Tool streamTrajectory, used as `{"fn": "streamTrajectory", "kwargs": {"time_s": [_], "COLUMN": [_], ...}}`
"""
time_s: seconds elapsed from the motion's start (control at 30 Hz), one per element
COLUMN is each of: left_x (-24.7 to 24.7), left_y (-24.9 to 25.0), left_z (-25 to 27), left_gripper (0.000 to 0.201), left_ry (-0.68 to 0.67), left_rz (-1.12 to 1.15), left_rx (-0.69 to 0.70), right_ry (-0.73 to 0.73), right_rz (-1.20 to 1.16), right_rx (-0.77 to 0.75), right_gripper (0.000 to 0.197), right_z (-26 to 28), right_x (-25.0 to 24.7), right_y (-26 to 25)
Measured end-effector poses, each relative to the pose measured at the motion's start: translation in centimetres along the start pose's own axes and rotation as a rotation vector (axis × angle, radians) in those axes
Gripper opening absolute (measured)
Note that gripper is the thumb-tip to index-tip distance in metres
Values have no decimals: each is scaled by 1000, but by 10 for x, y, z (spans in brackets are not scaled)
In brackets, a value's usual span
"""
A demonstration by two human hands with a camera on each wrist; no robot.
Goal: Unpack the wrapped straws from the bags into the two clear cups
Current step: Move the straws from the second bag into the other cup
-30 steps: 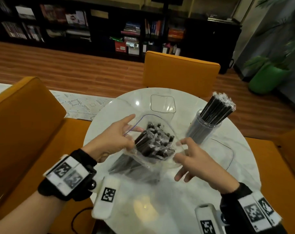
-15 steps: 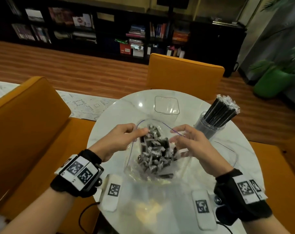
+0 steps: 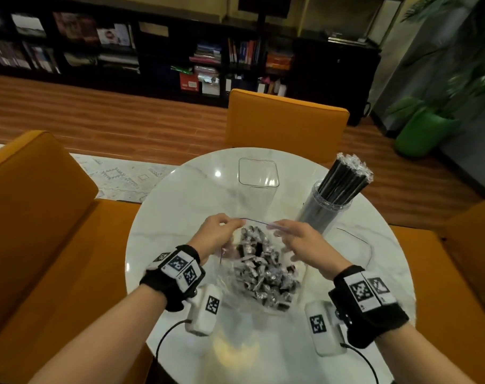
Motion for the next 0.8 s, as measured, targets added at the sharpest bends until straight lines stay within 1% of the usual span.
{"fn": "streamTrajectory", "kwargs": {"time_s": [0.07,0.1,0.17,0.2,0.23,0.3,0.33,0.4,0.43,0.5,0.57,0.6,0.63,0.67,0.73,0.77,0.8], "left_x": [7,10,9,5,-1,-15,-23,-34,-38,-35,-21,-13,-7,-4,-6,-7,-7], "left_y": [8,13,14,13,10,6,7,10,13,18,16,13,7,0,-12,-17,-22], "left_z": [1,1,-4,-7,-9,-5,3,23,33,56,72,75,74,70,55,49,44], "left_gripper": [35,33,32,33,36,47,52,64,70,81,94,101,103,98,78,71,66], "left_ry": [-109,-130,-85,-43,-13,-7,-18,-53,-88,-226,-388,-430,-420,-360,-165,-86,-39], "left_rz": [-24,-4,59,49,-9,-172,-195,-101,-37,34,5,-15,-14,-4,-17,-38,-63], "left_rx": [61,86,97,95,95,104,101,74,52,9,28,56,94,126,168,176,184], "right_ry": [-45,-49,-35,-22,1,67,85,65,33,-38,-79,-101,-132,-173,-279,-340,-398], "right_rz": [-132,-189,-289,-336,-353,-271,-212,-172,-195,-288,-392,-437,-478,-506,-508,-512,-532], "right_rx": [-8,-5,32,68,102,163,188,239,272,332,367,377,381,381,364,344,317], "right_gripper": [32,30,29,29,30,38,45,58,63,67,69,69,70,70,66,63,60], "right_z": [0,-1,-6,-10,-12,-14,-13,-11,-10,-9,-12,-13,-13,-12,-7,-3,0], "right_x": [-1,-2,-3,-3,-3,-6,-8,-9,-8,-3,3,5,6,7,8,9,10], "right_y": [-1,-2,-2,-1,1,10,14,21,23,23,19,18,15,14,13,14,14]}}
Point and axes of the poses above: each hand's wrist, its own z-axis away from the middle knuckle, its own x-axis out of the palm, y = z × x, the point moved 3 cm from there along -z, towards the middle knuckle, and after that the axes turned 10 degrees about x, right-handed, at the moved point
